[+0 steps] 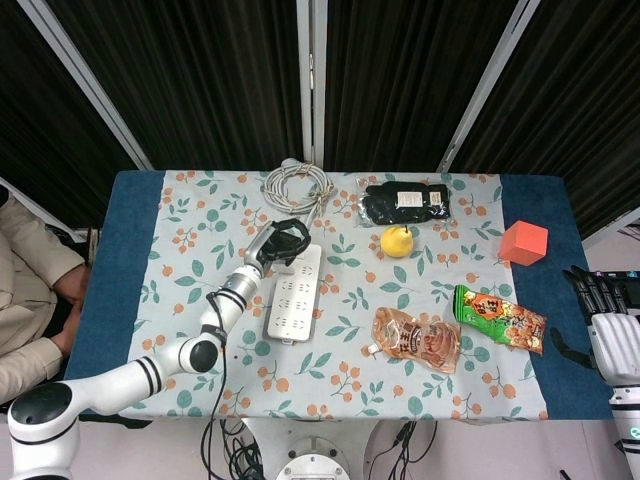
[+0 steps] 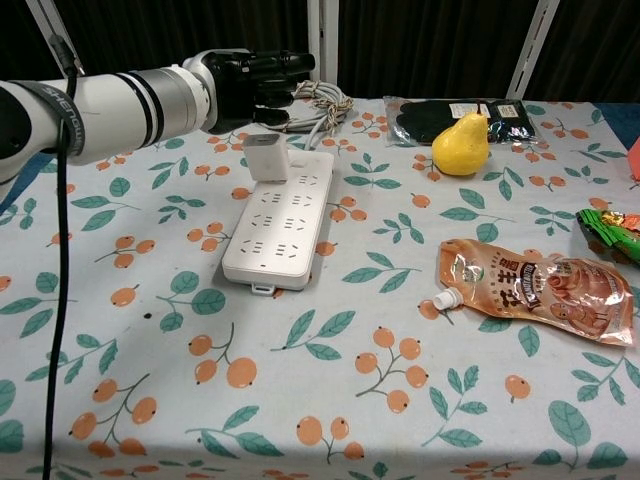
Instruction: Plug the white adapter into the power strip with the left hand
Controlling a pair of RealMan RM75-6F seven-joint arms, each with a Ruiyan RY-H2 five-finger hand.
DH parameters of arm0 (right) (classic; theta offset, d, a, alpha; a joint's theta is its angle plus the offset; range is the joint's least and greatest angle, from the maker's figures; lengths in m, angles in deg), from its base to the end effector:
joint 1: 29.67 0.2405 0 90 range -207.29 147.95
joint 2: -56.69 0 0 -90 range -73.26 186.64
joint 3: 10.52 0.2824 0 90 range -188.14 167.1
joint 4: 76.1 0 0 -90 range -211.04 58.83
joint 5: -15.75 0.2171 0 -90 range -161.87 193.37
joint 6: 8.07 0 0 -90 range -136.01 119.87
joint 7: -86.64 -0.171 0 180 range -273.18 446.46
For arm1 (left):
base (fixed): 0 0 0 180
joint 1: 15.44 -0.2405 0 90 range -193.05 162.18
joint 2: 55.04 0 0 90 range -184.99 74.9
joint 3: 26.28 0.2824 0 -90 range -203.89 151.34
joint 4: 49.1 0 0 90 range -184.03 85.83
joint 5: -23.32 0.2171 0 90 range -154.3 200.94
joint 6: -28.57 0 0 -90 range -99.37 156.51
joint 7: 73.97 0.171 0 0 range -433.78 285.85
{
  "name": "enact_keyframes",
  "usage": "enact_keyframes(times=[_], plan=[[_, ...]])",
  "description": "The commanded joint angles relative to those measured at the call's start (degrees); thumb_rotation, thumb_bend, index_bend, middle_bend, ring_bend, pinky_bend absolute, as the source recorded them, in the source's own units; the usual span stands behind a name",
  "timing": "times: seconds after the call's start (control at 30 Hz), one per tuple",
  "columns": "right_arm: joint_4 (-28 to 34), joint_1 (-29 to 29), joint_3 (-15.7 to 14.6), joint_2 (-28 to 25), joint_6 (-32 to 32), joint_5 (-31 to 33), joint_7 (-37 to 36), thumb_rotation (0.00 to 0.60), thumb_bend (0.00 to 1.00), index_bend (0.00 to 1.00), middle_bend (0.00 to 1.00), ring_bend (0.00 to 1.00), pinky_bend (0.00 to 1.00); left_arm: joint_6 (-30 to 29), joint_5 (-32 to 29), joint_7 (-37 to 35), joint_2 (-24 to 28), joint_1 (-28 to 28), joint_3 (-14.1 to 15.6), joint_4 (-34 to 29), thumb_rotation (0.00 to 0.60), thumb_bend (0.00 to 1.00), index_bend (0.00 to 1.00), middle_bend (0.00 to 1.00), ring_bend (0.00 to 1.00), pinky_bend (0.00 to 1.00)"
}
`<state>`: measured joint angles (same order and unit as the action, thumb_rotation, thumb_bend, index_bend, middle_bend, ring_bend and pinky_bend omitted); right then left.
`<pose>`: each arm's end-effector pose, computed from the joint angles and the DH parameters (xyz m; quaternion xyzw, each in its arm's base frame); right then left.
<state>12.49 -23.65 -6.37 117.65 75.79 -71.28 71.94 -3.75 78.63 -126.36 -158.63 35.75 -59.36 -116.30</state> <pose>-0.3459 -0.2239 0.1904 0.5724 -0.4170 0.4390 0.5530 -0.0717 0.4624 -0.0852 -0.2852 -0.8017 -0.5242 0.0343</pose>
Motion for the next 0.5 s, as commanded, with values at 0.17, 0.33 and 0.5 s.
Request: enact_keyframes(times=[0.17,0.33,0.5], plan=[[0.2,0.0,0.0,-0.1,0.0,0.1,0.2,0.600,0.28,0.00,0.04,0.00,0.00,0.4,2.0,-1.9,-1.4,-0.2,-0.3,0.7,0.600,0.70,0.89,0.97,0.85,0.84],[0.2,0.0,0.0,-0.1,-0.1,0.2,0.2,0.600,0.28,0.00,0.04,0.00,0.00,0.8,3.1,-3.2,-2.1,-0.4,-0.3,1.6,0.600,0.70,0.89,0.97,0.85,0.84],[0.2,0.0,0.1,-0.1,-0.2,0.2,0.4,0.600,0.28,0.00,0.04,0.00,0.00,0.9,3.4,-3.9,-2.3,-0.9,-0.3,1.5,0.600,0.70,0.89,0.97,0.85,0.84]])
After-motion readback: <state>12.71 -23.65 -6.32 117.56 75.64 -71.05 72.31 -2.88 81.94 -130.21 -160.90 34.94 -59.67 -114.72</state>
